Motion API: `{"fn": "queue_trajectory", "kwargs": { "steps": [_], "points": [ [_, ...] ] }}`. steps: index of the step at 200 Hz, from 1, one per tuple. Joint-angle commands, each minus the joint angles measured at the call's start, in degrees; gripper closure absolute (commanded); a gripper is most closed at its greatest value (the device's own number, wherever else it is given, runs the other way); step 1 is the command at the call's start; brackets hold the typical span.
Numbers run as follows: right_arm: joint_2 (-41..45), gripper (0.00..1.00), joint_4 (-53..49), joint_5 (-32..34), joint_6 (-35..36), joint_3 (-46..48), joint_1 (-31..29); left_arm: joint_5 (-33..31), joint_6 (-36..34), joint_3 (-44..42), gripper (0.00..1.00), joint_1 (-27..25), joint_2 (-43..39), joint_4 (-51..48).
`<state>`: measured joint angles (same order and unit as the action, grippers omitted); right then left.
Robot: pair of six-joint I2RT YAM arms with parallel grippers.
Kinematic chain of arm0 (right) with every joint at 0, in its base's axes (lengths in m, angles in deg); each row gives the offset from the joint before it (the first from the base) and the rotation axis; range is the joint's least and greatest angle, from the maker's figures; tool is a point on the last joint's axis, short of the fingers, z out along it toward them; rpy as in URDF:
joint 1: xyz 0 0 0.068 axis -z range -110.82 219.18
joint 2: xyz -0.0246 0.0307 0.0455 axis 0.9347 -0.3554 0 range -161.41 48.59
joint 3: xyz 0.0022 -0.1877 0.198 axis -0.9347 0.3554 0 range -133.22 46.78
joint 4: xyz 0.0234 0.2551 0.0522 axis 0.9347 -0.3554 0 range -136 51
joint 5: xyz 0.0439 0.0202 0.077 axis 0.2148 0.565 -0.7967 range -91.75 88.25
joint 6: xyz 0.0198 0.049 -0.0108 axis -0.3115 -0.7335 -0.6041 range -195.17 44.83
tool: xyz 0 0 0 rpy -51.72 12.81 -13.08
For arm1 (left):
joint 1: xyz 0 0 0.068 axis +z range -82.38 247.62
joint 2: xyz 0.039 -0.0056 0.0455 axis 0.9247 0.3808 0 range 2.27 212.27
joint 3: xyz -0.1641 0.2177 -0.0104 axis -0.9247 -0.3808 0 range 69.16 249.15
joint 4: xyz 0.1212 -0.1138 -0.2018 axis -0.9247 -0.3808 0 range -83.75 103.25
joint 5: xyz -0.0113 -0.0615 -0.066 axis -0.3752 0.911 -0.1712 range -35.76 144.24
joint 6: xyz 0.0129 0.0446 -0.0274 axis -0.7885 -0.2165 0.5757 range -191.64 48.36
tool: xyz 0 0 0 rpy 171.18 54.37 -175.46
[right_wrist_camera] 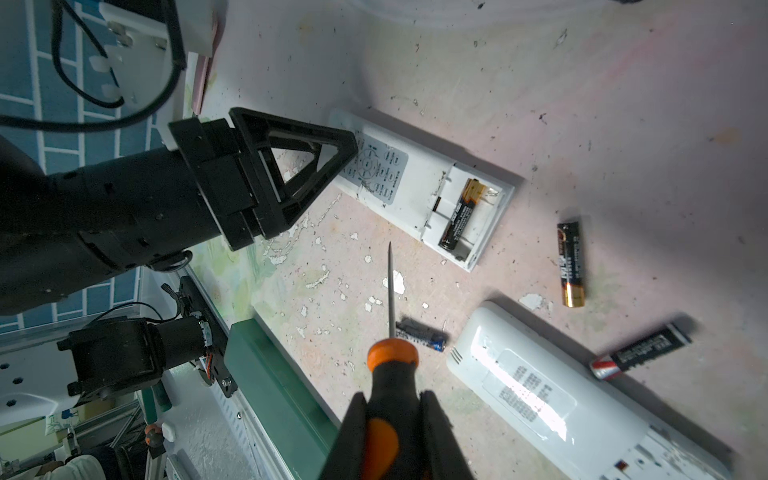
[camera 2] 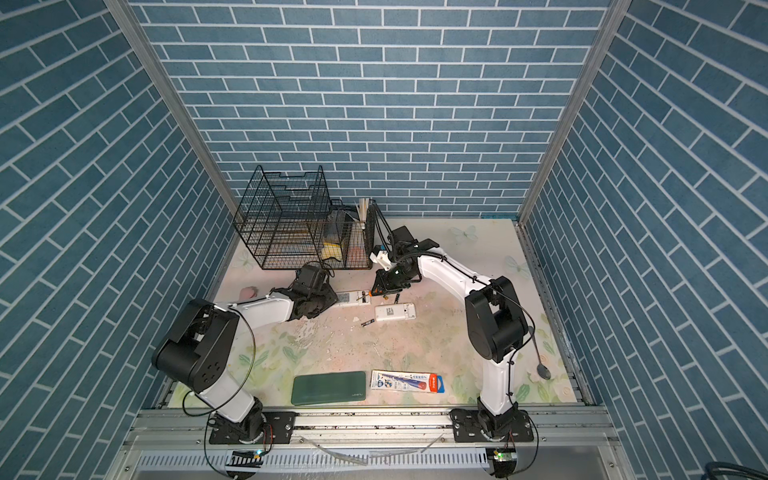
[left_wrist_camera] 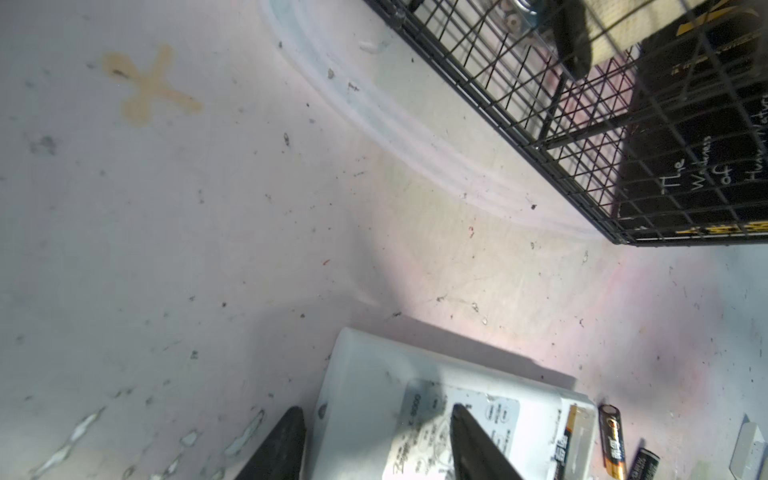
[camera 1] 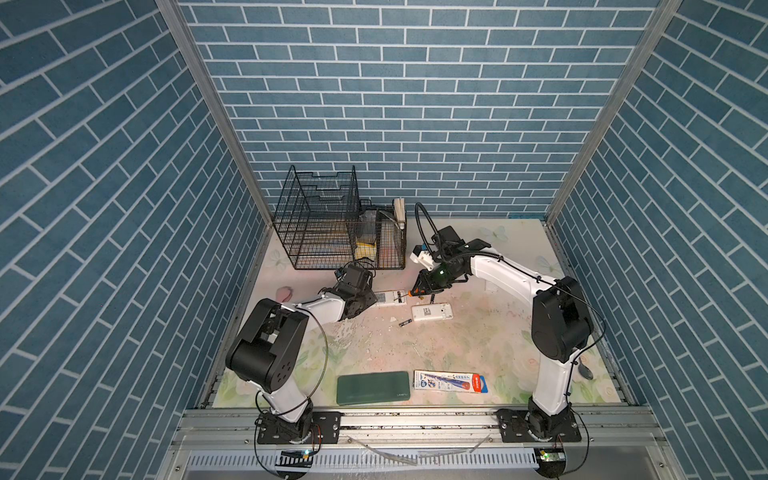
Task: Unload the batteries from the remote control
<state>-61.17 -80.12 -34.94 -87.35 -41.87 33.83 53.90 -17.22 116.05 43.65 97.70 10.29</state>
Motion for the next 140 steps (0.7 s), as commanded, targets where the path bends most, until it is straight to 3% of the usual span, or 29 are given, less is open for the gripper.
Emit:
{"fn": "queue_trajectory", "kwargs": {
  "steps": [1, 28, 140],
  "points": [
    [0.64, 1.0, -1.23, 1.03, -1.4, -0.77, 0.33, 0.55, -0.84, -2.09, 0.42, 0.24, 0.94, -6.71],
    [1.03, 1.0, -0.87, 2.51, -2.59, -0.57, 1.09, 1.44, -1.54, -2.07, 0.42, 0.24, 0.8, -6.58],
    [-2.68, 1.0, 5.7, -2.29, -4.4, 3.41, 4.41, 2.21, -2.25, -1.05, 0.42, 0.23, 1.38, -6.94]
  ]
}}
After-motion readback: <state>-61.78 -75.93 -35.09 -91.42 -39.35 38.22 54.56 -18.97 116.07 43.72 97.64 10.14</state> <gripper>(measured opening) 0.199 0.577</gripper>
